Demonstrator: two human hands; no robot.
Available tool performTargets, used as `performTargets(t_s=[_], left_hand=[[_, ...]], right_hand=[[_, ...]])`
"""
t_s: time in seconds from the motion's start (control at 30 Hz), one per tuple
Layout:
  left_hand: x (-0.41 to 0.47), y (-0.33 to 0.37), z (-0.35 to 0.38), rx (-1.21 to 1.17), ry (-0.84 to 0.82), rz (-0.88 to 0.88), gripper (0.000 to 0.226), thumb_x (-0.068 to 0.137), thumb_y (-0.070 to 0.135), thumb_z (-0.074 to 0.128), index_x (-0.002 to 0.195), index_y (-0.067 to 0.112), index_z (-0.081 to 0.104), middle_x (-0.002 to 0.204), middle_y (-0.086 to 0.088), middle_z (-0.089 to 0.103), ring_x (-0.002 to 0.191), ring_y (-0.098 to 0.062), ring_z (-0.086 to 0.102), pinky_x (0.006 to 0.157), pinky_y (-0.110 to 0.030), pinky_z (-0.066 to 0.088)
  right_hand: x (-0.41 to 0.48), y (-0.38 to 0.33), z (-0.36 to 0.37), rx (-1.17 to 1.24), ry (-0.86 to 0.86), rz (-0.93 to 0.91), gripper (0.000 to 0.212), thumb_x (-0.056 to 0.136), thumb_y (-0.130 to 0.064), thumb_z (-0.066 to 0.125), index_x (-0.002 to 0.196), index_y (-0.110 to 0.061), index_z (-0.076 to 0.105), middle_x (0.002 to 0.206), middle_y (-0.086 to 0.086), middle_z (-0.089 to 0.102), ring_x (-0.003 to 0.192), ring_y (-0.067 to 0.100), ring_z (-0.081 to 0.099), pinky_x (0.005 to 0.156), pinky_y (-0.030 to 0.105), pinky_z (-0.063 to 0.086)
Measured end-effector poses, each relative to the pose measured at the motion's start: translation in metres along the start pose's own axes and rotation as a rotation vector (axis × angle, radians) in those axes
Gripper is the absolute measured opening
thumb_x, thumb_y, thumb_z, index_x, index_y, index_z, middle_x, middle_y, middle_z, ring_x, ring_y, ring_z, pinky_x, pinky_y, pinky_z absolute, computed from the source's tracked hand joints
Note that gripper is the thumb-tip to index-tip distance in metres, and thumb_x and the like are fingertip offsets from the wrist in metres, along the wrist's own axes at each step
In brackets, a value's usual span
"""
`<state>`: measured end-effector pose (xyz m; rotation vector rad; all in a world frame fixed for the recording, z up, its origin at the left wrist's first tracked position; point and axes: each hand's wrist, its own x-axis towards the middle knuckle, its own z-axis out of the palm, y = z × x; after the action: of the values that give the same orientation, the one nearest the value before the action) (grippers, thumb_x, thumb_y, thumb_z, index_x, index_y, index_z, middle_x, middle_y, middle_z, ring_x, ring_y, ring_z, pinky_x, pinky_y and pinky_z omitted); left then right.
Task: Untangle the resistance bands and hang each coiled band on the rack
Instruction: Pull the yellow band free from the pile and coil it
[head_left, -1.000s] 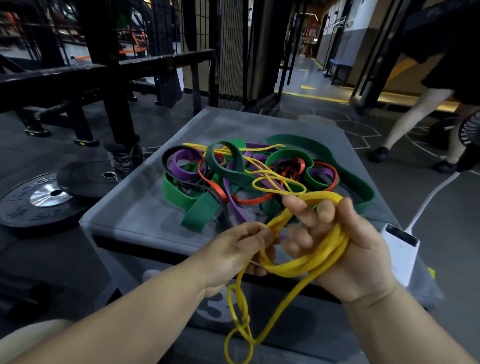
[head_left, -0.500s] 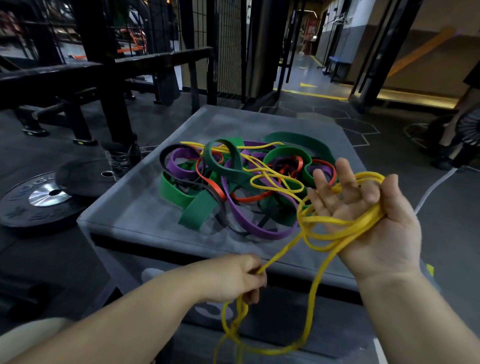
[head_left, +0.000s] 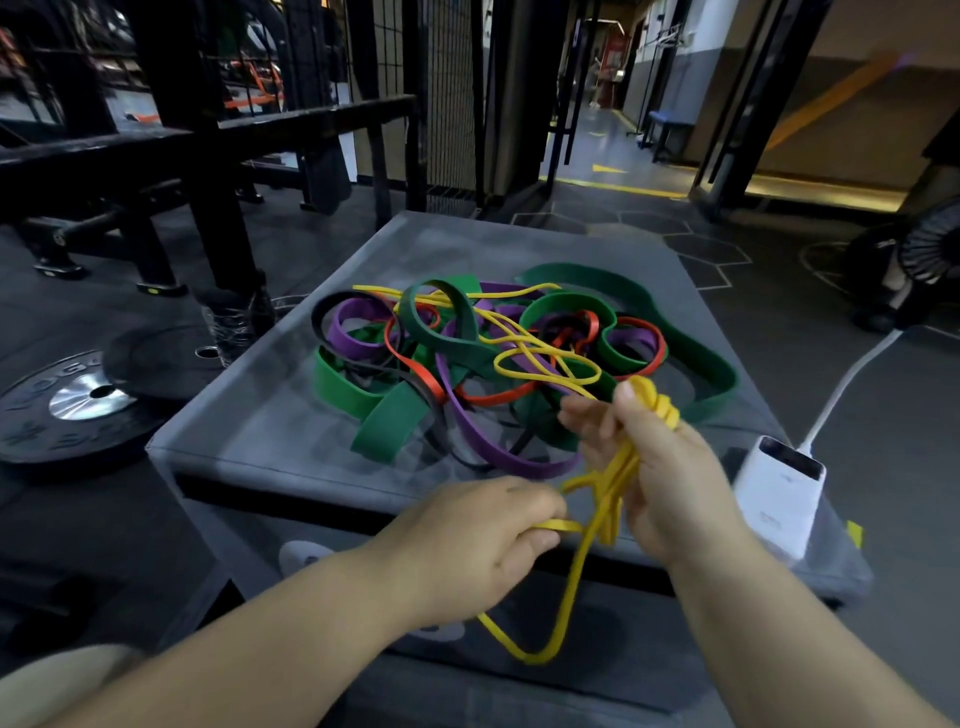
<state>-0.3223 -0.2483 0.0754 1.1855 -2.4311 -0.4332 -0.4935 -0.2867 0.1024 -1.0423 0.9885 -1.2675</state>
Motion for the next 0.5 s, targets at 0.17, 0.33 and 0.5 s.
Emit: performTargets(t_s=[0.17,0.33,0.5], left_hand=[[-0.001,0.001,-0.003,0.010,0.098,0.019,0.007,0.095,0.041,0.041,0.098,0.035,0.043,0.088,0.015,0.044,0.088,-0.010,0.050,0.070,-0.031,0.041],[-0.001,0.003,-0.004,-0.026,0.184,-0.044,0.015,0.092,0.042,0.044,0.098,0.028,0.047,0.090,0.010,0.056,0.082,-0.017,0.056,0.067,-0.038,0.046],[-0.002,0.001,-0.004,-0.012,0.252,-0.116,0.029,0.088,0.040,0.061,0.086,0.040,0.032,0.063,0.018,0.044,0.058,-0.003,0.043,0.056,-0.026,0.028]], right_hand=[[-0.013,0.012,0.016,0.050,-0.129,0.174,0.031,0.078,-0.037,0.059,0.086,-0.007,0.065,0.091,0.015,0.075,0.084,0.030,0.071,0.070,0.043,0.056],[-0.017,0.014,0.019,0.066,-0.263,0.130,0.023,0.080,-0.028,0.060,0.093,-0.012,0.052,0.077,0.008,0.063,0.069,0.023,0.061,0.055,0.032,0.052],[-0.010,0.019,0.014,0.024,-0.211,0.075,0.028,0.086,-0.031,0.068,0.106,-0.018,0.055,0.084,0.012,0.062,0.074,0.029,0.059,0.060,0.039,0.050]])
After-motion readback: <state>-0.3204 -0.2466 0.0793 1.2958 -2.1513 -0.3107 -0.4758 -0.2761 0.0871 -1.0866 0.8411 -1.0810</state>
